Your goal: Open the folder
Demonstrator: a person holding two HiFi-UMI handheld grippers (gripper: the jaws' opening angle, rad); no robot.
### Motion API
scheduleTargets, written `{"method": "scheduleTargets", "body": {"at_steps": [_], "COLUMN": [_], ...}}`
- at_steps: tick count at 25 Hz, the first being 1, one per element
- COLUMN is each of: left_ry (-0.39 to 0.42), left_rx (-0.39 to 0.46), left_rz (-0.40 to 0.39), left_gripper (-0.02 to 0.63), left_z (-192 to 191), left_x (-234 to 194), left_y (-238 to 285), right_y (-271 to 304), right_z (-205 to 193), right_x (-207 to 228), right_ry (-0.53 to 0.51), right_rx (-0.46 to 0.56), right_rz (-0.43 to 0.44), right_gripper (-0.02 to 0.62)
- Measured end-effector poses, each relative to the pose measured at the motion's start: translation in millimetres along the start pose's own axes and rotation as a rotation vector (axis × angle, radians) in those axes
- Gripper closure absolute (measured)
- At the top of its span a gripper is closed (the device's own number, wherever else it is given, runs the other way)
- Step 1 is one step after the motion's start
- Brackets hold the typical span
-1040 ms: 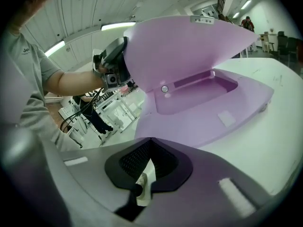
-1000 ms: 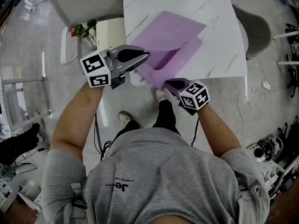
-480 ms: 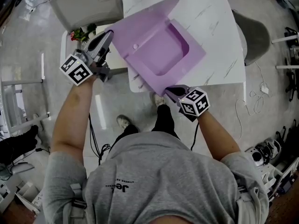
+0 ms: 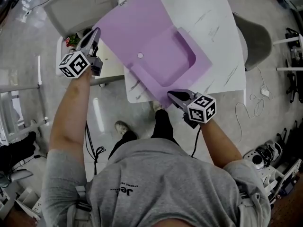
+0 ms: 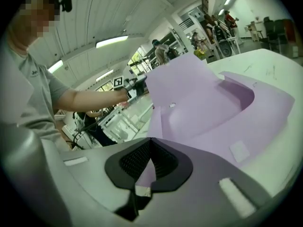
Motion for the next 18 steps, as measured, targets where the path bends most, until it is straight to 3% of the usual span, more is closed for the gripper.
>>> {"method": "scheduleTargets", "body": {"at_steps": [4, 11, 18], "left_ry": [-0.005, 0.064, 0.16], "left_rx": [-0.048, -0.189, -0.337], "left_rz": [0.087, 0.214, 0.331], "left_gripper": [0.543, 0.543, 0.504], "left_z": [-21, -59, -97], "left_x": [-28, -69, -94], "left_y": [8, 9, 6], "right_y": [-6, -28, -47], "right_z": [37, 131, 185], "right_x": [14, 41, 65], "right_ry": [0.025, -0.103, -0.2], "right_rx": [0.152, 0.4, 0.473], "right_rz": [0.005, -0.103, -0.213], "right_gripper": [0.592, 0.592, 0.592]}}
Point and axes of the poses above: the fingertips, and each gripper's own axes: y forward along the fingers, x to its right, z out of its top, the point moved 7 cm from there along -y, backward along the fingers, and after that the axes turned 8 degrees about x, right-handed, at the moved point
